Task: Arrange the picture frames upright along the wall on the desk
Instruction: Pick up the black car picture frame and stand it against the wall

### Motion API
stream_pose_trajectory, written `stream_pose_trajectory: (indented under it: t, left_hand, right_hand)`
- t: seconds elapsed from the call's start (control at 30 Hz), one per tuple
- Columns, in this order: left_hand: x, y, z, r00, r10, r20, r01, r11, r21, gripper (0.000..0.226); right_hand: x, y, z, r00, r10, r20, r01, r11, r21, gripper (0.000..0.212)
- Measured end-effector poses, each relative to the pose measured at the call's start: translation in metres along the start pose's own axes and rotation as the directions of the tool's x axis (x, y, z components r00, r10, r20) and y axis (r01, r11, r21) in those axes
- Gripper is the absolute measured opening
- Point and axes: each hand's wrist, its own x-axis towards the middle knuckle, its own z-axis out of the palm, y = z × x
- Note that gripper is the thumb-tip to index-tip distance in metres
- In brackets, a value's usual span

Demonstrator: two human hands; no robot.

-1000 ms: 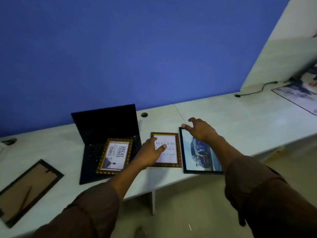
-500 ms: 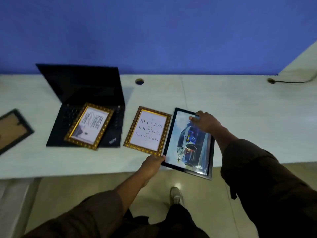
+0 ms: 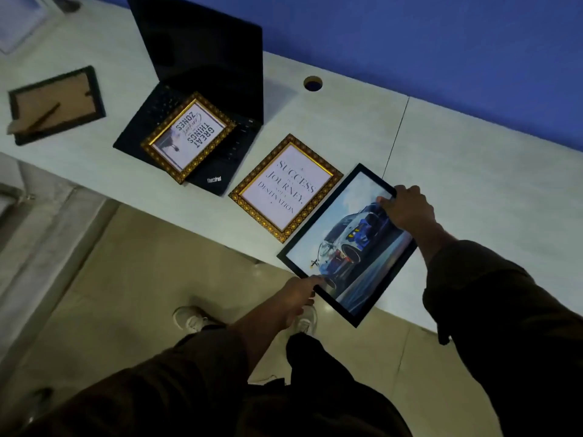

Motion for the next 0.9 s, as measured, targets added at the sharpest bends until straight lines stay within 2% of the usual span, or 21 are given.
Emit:
stream_pose_trajectory:
  t: [0.13, 0.27, 0.4, 0.57, 0.7, 0.9]
  left_hand:
    - [0.001, 0.001, 0.017, 0.999, -0.004, 0.049, 0.011, 0.989, -0.148, 0.036]
    - [-0.008, -0.011, 0.014, 1.000, 0.011, -0.010, -0.013, 0.983, -0.186, 0.031]
    - [-0.017, -0.014, -0.013, 0.992, 0.083, -0.093, -0.101, 0.973, -0.206, 0.045]
    - [-0.032, 0.008, -0.083, 0.947, 0.187, -0.262, -0.252, 0.937, -0.242, 0.040]
    - [-0.050, 0.031, -0.163, 0.883, 0.243, -0.402, -0.363, 0.896, -0.256, 0.026]
    - [-0.086, 0.055, -0.318, 0.765, 0.322, -0.558, -0.522, 0.818, -0.243, 0.047]
  right_hand:
    - [0.001, 0.004, -0.006, 0.999, 0.033, 0.013, -0.033, 0.999, 0.023, 0.078]
    - [-0.008, 0.004, -0.013, 0.999, 0.028, -0.022, -0.026, 0.998, 0.055, 0.077]
    - [-0.017, -0.024, -0.026, 0.998, -0.050, -0.050, 0.051, 0.998, 0.034, 0.078]
    - [-0.028, -0.104, -0.044, 0.978, -0.197, -0.076, 0.201, 0.978, 0.051, 0.085]
    - [-0.043, -0.187, -0.054, 0.946, -0.295, -0.132, 0.305, 0.950, 0.061, 0.082]
    - [-0.072, -0.324, -0.058, 0.901, -0.409, -0.146, 0.428, 0.893, 0.138, 0.073]
